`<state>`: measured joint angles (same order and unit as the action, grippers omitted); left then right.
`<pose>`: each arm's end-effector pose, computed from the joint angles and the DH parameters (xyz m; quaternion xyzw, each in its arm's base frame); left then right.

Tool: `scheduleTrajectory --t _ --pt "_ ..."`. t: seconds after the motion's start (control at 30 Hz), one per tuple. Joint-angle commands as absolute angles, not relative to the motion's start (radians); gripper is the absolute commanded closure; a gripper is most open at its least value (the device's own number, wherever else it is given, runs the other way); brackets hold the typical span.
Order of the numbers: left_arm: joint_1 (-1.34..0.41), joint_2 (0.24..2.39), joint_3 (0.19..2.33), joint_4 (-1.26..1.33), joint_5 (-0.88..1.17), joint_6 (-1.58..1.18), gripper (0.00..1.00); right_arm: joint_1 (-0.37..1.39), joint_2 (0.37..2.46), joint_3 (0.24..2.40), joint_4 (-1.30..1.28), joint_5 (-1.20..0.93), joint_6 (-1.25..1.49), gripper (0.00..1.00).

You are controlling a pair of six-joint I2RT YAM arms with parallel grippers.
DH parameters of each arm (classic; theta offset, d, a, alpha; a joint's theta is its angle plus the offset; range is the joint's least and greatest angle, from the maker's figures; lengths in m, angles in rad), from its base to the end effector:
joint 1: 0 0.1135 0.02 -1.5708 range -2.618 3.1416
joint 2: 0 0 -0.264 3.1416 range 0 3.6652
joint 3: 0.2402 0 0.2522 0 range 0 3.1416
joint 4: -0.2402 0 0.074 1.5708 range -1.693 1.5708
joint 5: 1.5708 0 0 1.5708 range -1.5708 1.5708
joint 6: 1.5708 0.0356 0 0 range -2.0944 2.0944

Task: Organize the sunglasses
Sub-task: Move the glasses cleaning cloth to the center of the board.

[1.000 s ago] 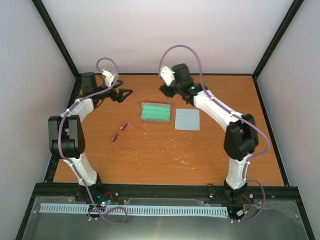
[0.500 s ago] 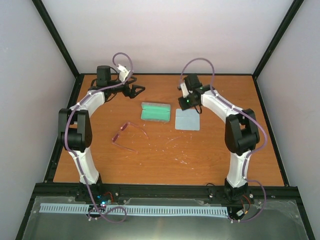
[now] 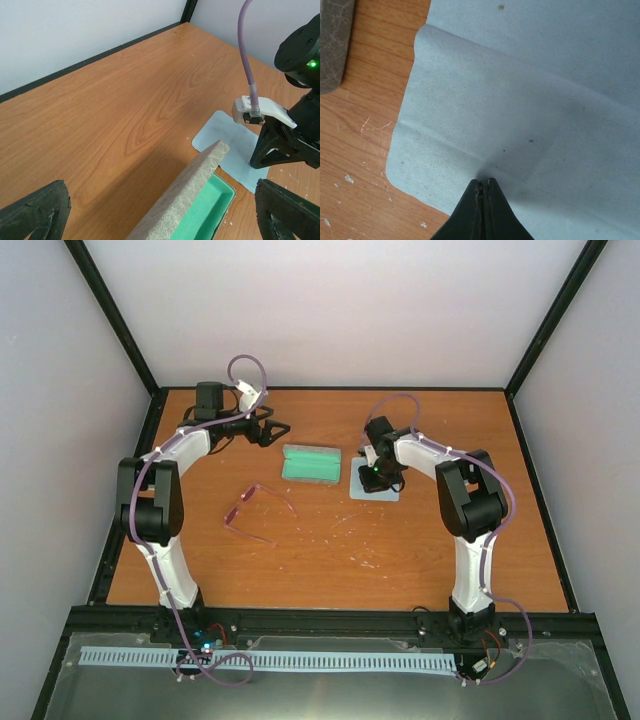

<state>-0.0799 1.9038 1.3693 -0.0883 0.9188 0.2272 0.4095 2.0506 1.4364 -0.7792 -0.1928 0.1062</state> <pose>0.4217 -0.0622 0.2341 0.3220 0.7572 -0.3634 0.4370 0.3604 0.1639 0.1483 -0.1582 0.9788 0.1152 0.0608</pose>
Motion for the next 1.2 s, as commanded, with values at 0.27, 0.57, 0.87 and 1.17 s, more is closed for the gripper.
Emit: scheduleTrajectory --t 0.27,0.57,0.87,1.17 --pt "-0.078 1.842 1.314 -0.026 0.932 0.218 0.01 0.492 1.972 1.185 -0.793 -0.293 0.165 0.97" --pt "-0.078 1.813 1.250 0.001 0.951 0.226 0.01 0.601 1.860 1.090 -0.801 -0.333 0.243 0.96" --pt "-0.078 1.767 1.187 0.009 0.957 0.233 0.01 0.647 1.740 0.990 -0.834 -0.330 0.298 0.94" --pt "-0.078 1.741 1.180 0.002 0.968 0.215 0.01 0.667 1.574 1.148 -0.913 -0.185 0.280 0.89"
